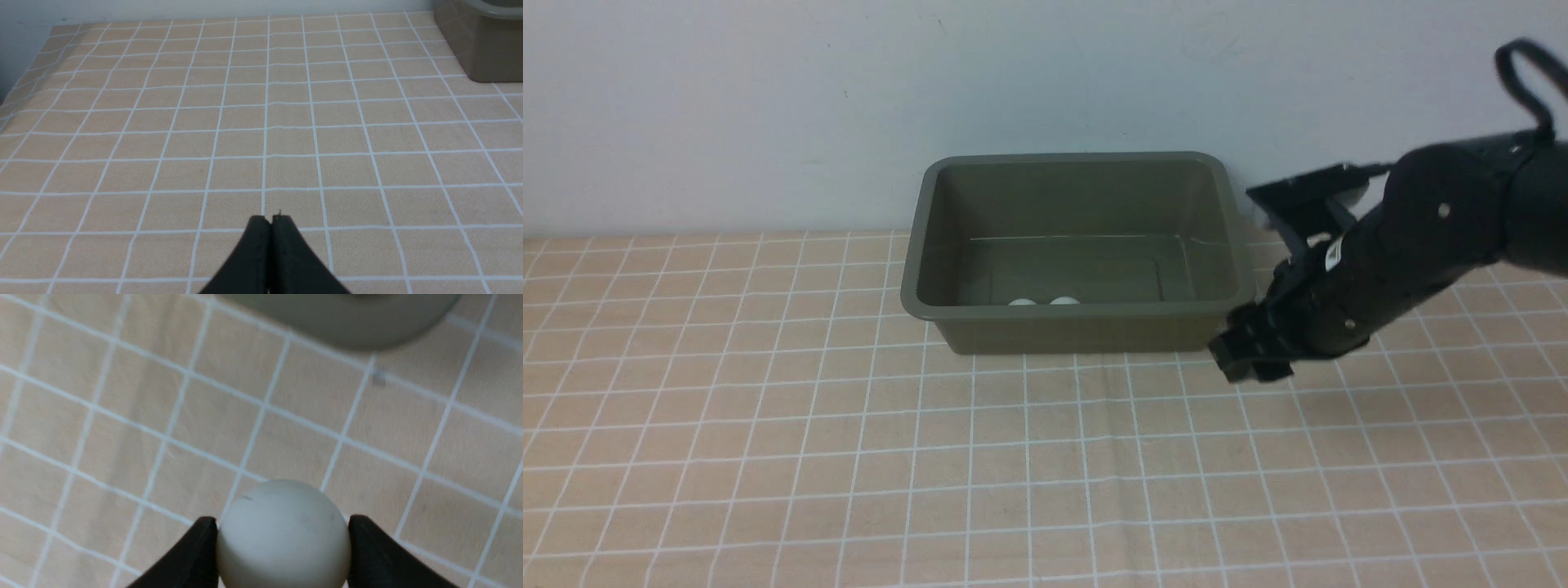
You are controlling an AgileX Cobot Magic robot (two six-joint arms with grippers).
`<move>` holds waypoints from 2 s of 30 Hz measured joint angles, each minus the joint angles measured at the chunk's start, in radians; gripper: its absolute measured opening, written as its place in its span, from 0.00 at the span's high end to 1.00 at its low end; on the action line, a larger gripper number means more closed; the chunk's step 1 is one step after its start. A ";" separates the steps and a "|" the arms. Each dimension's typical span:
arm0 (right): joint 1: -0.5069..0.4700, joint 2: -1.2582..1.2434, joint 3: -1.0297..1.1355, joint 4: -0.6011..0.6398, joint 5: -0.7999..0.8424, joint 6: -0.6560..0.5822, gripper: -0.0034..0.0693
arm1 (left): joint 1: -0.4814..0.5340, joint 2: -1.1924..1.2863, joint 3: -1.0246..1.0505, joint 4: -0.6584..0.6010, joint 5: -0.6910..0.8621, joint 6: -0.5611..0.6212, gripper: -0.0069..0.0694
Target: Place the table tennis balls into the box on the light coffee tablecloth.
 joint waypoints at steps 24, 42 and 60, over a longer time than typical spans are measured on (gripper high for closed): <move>0.000 0.525 -0.729 0.060 0.128 -0.124 0.44 | 0.000 0.000 0.000 0.000 0.000 0.000 1.00; 0.000 0.566 -0.755 0.055 0.162 -0.124 0.41 | 0.000 0.000 0.000 0.000 0.000 0.000 1.00; -0.001 0.230 -0.981 -0.165 0.470 -0.084 0.97 | 0.000 0.000 0.000 0.000 0.000 0.000 1.00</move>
